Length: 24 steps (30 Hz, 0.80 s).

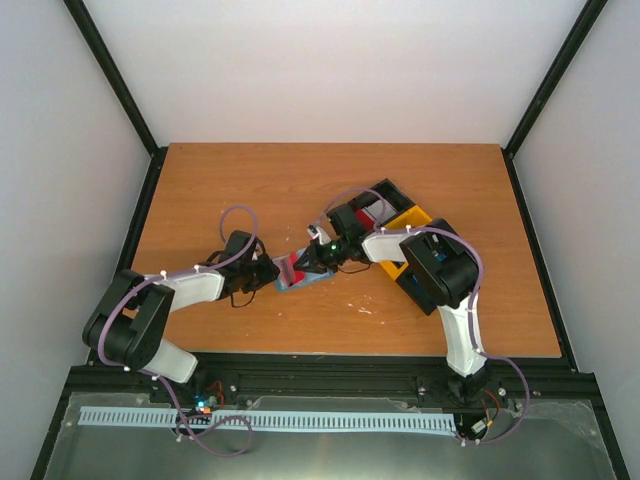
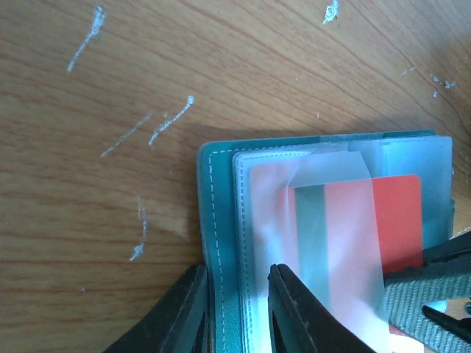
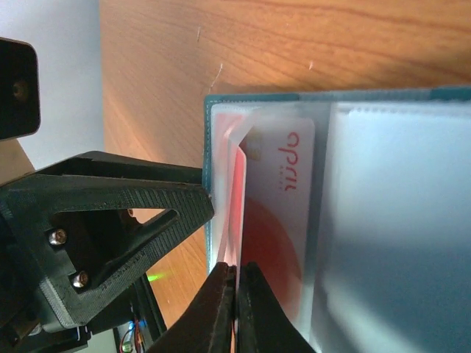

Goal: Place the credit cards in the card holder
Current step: Insert the credit card into the card holder.

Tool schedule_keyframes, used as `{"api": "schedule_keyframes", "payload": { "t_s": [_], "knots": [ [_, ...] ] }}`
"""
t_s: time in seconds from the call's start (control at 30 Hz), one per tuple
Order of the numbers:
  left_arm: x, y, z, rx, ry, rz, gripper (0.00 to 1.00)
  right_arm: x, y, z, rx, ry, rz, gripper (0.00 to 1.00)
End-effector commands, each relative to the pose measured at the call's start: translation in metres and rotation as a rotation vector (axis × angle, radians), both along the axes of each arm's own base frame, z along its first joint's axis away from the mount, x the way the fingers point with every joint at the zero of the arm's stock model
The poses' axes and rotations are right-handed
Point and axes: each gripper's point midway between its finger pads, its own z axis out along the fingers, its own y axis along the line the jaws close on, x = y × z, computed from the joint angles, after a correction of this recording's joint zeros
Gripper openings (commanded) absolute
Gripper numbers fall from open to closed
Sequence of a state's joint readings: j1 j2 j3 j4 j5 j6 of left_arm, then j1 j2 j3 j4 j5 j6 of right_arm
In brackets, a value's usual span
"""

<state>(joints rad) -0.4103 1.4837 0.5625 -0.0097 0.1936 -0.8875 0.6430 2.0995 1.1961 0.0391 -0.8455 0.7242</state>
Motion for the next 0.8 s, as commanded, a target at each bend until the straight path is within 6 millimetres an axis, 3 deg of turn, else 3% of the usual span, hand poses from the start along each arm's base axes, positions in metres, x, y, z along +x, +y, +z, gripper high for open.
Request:
{"api": "schedule_keyframes", "payload": {
  "t_s": [0.0, 0.17, 0.3, 0.37, 0.43, 0.5, 0.77],
  "knots": [
    [-0.012, 0.004, -0.011, 0.012, 0.03, -0.018, 0.25, -0.009, 0.008, -0.013, -0.023, 0.02, 0.014, 0.05],
    [-0.013, 0.005, -0.011, 0.013, 0.024, -0.015, 0.27, -0.002, 0.0, -0.005, -0.078, -0.062, -0.015, 0.21],
    [-0.013, 0.005, -0.01, 0.011, 0.023, -0.017, 0.27, 0.005, -0.003, 0.002, -0.104, -0.108, -0.032, 0.28],
    [-0.013, 0.004, -0.01, 0.011, 0.021, -0.019, 0.27, 0.006, -0.003, 0.003, -0.104, -0.111, -0.037, 0.24],
    [-0.014, 0.004, -0.01, 0.01, 0.021, -0.021, 0.26, 0.005, 0.0, 0.002, -0.096, -0.099, -0.037, 0.1],
    [-0.014, 0.004, -0.01, 0.005, 0.02, -0.025, 0.26, 0.006, 0.005, 0.0, -0.087, -0.082, -0.031, 0.03],
    [-0.016, 0.005, -0.006, 0.002, 0.011, -0.025, 0.25, 0.01, 0.014, -0.007, -0.08, -0.066, -0.059, 0.03]
  ]
}}
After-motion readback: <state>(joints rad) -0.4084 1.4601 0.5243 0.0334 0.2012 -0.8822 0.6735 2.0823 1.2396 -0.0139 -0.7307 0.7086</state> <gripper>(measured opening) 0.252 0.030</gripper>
